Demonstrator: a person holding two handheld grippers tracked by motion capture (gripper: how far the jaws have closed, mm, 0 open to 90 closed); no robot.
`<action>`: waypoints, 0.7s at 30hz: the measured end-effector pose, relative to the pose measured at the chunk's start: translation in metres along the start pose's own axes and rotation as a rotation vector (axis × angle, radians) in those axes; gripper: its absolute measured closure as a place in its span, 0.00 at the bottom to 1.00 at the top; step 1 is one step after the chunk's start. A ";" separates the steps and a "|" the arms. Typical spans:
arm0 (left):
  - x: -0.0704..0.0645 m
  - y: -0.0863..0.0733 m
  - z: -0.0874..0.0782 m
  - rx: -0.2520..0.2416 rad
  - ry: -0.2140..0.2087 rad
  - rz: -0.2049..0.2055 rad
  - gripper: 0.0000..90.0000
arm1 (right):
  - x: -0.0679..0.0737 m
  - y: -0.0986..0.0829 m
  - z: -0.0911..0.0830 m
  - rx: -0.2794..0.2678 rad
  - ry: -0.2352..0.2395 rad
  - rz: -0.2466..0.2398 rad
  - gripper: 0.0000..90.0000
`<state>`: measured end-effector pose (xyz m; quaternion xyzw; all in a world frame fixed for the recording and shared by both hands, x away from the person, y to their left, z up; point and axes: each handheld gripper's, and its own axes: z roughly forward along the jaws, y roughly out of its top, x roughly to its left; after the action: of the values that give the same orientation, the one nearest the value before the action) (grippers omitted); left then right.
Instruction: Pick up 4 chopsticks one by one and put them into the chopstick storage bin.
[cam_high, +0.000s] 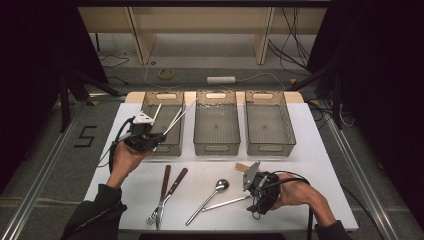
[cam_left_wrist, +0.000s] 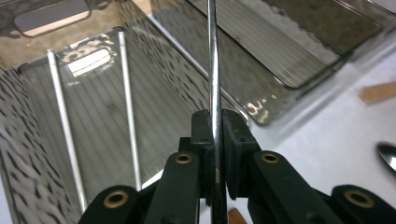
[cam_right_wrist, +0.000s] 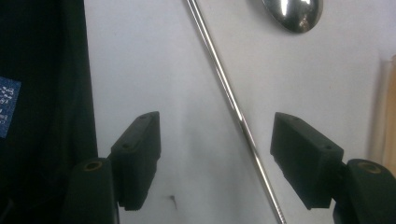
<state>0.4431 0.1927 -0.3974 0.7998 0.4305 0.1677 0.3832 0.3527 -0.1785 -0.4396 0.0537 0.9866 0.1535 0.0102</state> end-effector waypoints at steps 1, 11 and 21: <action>0.002 0.001 0.002 0.006 0.001 -0.006 0.93 | 0.000 0.000 0.000 0.002 0.003 0.001 0.38; 0.028 0.003 0.015 0.020 0.050 -0.078 0.93 | 0.000 -0.001 -0.002 0.005 0.008 0.005 0.38; 0.049 0.001 0.019 0.031 0.117 -0.128 0.93 | 0.000 0.000 -0.001 0.005 0.009 0.006 0.38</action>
<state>0.4830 0.2234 -0.4119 0.7655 0.5047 0.1826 0.3549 0.3525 -0.1792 -0.4387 0.0560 0.9869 0.1513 0.0053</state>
